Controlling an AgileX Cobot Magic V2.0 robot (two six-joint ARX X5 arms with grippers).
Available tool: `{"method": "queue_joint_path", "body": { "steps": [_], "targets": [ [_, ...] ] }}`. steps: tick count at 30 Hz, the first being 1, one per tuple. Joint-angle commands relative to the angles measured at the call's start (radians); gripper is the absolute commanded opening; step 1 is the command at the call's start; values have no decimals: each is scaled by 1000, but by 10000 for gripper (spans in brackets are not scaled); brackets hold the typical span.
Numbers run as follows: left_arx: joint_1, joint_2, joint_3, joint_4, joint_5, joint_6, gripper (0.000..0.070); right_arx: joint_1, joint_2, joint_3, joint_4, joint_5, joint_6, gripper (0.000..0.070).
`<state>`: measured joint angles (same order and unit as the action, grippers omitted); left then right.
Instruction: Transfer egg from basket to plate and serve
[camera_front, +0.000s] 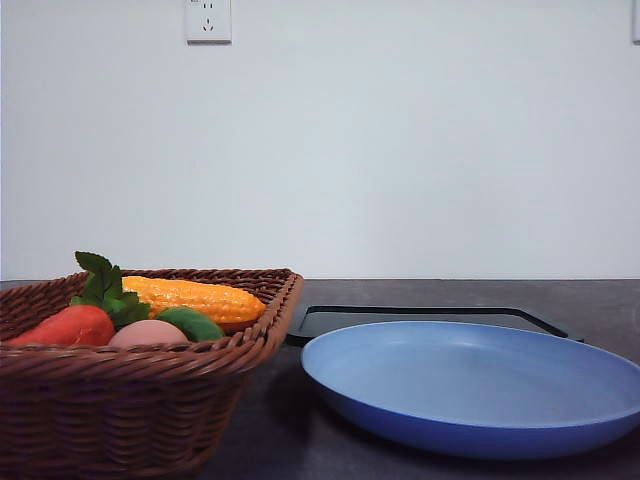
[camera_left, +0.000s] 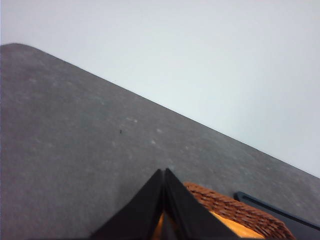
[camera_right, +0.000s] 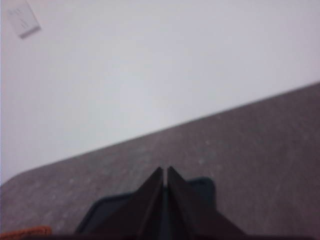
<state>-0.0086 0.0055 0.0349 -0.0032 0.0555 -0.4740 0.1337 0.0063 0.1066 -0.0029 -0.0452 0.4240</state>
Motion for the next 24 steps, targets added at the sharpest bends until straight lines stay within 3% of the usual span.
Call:
{"method": "queue_joint_path", "body": {
  "steps": [1, 7, 13, 18, 24],
  "targets": [
    [1, 7, 32, -11, 4, -40, 0, 1, 8, 38, -67, 4, 8, 0],
    [1, 98, 177, -213, 36, -31, 0, 1, 99, 160, -216, 11, 0, 0],
    [1, 276, 327, -274, 180, 25, 0, 1, 267, 298, -348, -45, -6, 0],
    [-1, 442, 445, -286, 271, 74, 0, 1, 427, 401, -407, -161, -52, 0],
    [-27, 624, 564, -404, 359, 167, 0, 1, 607, 495, -527, -274, -105, 0]
  ]
}}
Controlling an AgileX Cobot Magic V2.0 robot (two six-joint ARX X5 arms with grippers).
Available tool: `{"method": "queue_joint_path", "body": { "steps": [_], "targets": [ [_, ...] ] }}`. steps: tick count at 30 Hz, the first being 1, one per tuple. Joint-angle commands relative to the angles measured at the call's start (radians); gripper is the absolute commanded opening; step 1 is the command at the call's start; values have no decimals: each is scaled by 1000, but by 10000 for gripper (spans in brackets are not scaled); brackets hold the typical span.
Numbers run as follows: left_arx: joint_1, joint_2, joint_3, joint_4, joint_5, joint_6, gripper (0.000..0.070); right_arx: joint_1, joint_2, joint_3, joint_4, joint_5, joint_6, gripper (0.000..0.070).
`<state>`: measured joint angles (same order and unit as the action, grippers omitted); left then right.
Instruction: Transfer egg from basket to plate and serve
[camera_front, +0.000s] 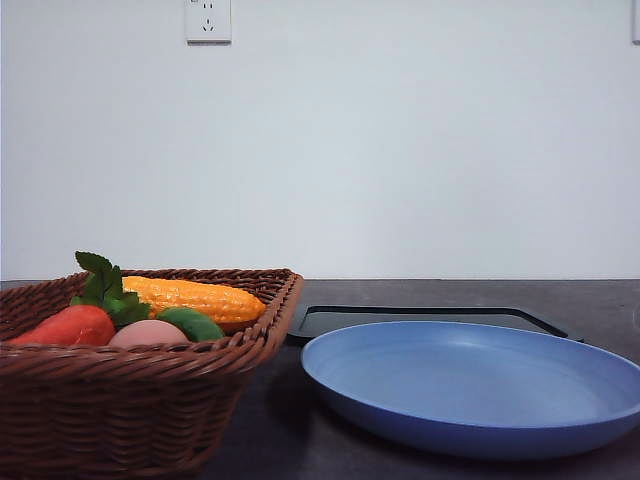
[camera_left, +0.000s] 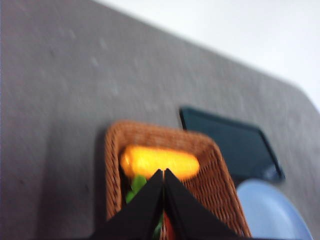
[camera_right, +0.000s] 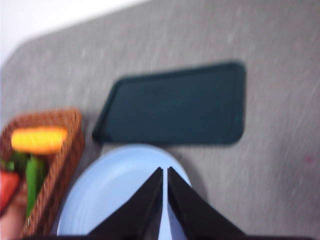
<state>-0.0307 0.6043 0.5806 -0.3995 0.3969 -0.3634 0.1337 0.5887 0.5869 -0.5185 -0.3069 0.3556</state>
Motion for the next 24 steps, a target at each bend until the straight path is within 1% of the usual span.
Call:
{"method": "queue_joint_path", "body": {
  "steps": [1, 3, 6, 8, 10, 11, 12, 14, 16, 17, 18, 20, 21, 22, 24],
  "targets": [
    [-13, 52, 28, -19, 34, 73, 0, 1, 52, 23, -25, -26, -48, 0],
    [-32, 108, 43, -35, 62, 95, 0, 1, 107, 29, -47, -65, -62, 0],
    [-62, 188, 61, -60, 133, 94, 0, 1, 183, 30, -79, -116, -81, 0],
    [-84, 232, 66, -65, 178, 94, 0, 1, 232, 30, -101, -123, -87, 0],
    [-107, 266, 66, -65, 202, 94, 0, 1, 278, 30, -116, -124, -89, 1],
    [-118, 279, 66, -65, 204, 94, 0, 1, 298, 30, -120, -124, -96, 11],
    [-128, 289, 66, -65, 205, 93, 1, 1, 318, 30, -125, -123, -103, 40],
    [-142, 304, 66, -64, 205, 93, 19, 1, 358, 30, -130, -122, -109, 135],
    [-150, 312, 66, -61, 205, 93, 77, 2, 393, 30, -129, -121, -112, 225],
    [-153, 313, 66, -56, 205, 92, 132, 2, 412, 30, -127, -116, -118, 260],
    [-155, 314, 66, -51, 204, 89, 189, 2, 429, 30, -123, -113, -125, 276],
    [-156, 314, 66, -39, 204, 81, 295, 2, 462, 29, -109, -112, -132, 280],
    [-156, 314, 66, -35, 204, 73, 324, 2, 478, 29, -100, -113, -132, 279],
    [-156, 314, 66, -32, 204, 64, 339, 2, 494, 29, -91, -114, -132, 279],
    [-156, 314, 66, -26, 204, 59, 342, 2, 527, 29, -71, -116, -131, 279]
  ]
}}
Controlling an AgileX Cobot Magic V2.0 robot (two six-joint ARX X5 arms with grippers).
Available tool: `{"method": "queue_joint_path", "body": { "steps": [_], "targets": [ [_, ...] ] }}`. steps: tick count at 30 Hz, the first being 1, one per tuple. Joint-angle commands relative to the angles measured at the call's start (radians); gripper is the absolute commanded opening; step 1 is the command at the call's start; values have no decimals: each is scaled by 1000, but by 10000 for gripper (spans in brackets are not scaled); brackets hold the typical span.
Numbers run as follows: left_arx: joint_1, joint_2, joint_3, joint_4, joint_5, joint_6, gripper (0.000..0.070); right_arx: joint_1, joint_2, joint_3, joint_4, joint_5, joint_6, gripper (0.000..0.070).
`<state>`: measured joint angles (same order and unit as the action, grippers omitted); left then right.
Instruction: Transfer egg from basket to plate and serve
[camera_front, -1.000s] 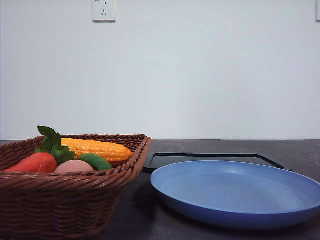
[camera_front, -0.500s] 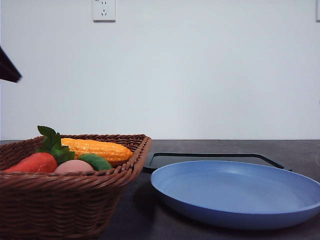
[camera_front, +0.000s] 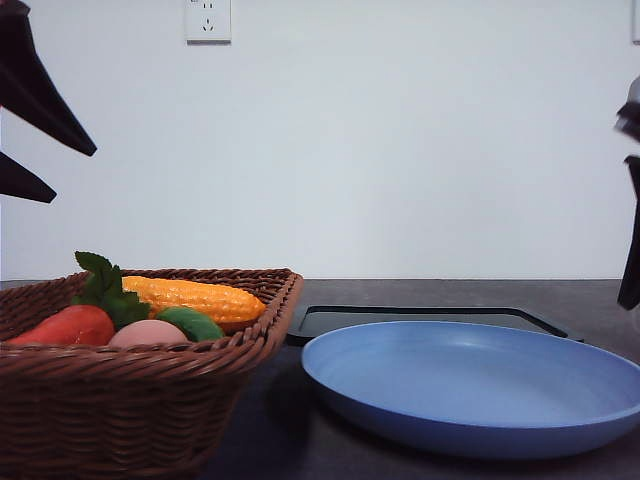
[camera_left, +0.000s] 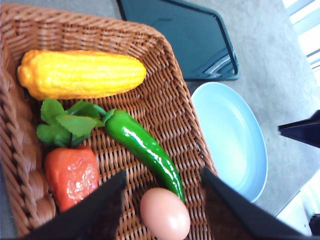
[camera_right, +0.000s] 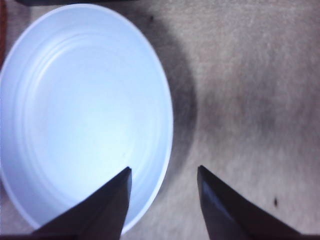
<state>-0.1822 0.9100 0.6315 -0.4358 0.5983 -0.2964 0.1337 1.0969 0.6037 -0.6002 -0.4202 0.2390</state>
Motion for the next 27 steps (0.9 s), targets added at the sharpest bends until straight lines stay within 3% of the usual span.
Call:
{"method": "queue_joint_path", "body": {
  "steps": [1, 8, 15, 20, 27],
  "targets": [
    [-4, 8, 15, 11, 2, -8, 342, 2, 34, 13, 21, -3, -13, 279],
    [-5, 8, 15, 10, 3, -12, 342, 6, 139, 13, 92, -54, -2, 277],
    [-5, 8, 15, 10, 3, -27, 342, 32, 242, 13, 172, -54, 38, 222],
    [-5, 8, 15, 6, 3, -27, 342, 37, 293, 13, 219, -54, 77, 118],
    [-5, 8, 15, 8, 3, -27, 369, 37, 307, 13, 223, -54, 75, 0]
  ]
}}
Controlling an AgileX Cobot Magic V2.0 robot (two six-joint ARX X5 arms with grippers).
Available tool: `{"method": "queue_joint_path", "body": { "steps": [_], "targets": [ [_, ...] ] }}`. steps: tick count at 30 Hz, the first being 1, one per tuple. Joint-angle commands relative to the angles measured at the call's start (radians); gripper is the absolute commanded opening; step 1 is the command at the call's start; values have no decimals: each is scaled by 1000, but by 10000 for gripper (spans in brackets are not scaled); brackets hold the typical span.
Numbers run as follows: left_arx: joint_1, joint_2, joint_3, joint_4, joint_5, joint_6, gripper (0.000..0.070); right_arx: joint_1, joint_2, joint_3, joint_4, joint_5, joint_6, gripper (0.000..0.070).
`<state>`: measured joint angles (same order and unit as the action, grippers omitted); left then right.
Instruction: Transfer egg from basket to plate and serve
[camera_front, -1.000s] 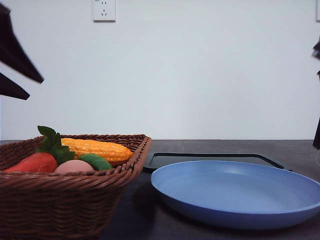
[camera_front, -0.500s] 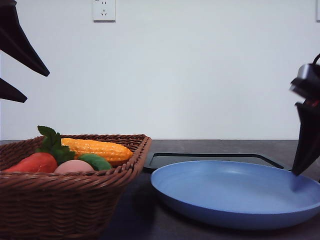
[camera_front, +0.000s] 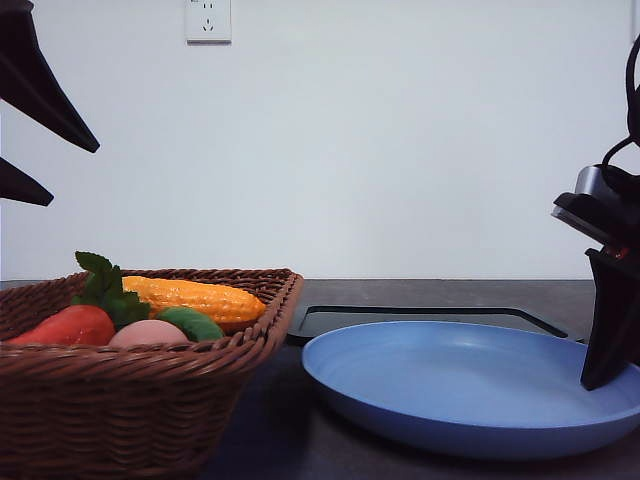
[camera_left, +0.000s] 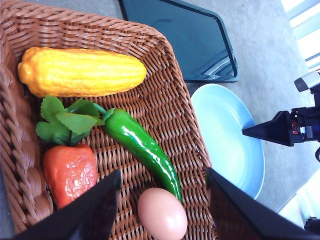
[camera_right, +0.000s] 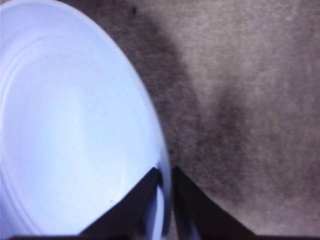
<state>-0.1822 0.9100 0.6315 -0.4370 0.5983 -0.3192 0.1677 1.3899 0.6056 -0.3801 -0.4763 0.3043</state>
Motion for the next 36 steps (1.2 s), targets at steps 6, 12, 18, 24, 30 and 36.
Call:
{"method": "queue_joint_path", "body": {
  "steps": [6, 12, 18, 24, 30, 36],
  "targets": [
    [-28, 8, 15, -22, 4, -12, 447, -9, -28, 11, -20, 5, 10, 0],
    [-109, 8, 15, -80, 2, -60, 446, -45, -162, 12, -84, 9, 10, 0],
    [-252, 15, 15, -64, -105, -158, 444, -105, -325, 12, -138, 64, 11, 0],
    [-376, 74, 15, -54, -261, -244, 444, -155, -443, 16, -152, 87, 11, 0],
    [-447, 186, 25, -27, -306, -277, 444, -172, -493, 16, -152, 87, 11, 0],
    [-473, 312, 74, -29, -365, -276, 444, -172, -497, 16, -156, 84, 10, 0]
  ]
}}
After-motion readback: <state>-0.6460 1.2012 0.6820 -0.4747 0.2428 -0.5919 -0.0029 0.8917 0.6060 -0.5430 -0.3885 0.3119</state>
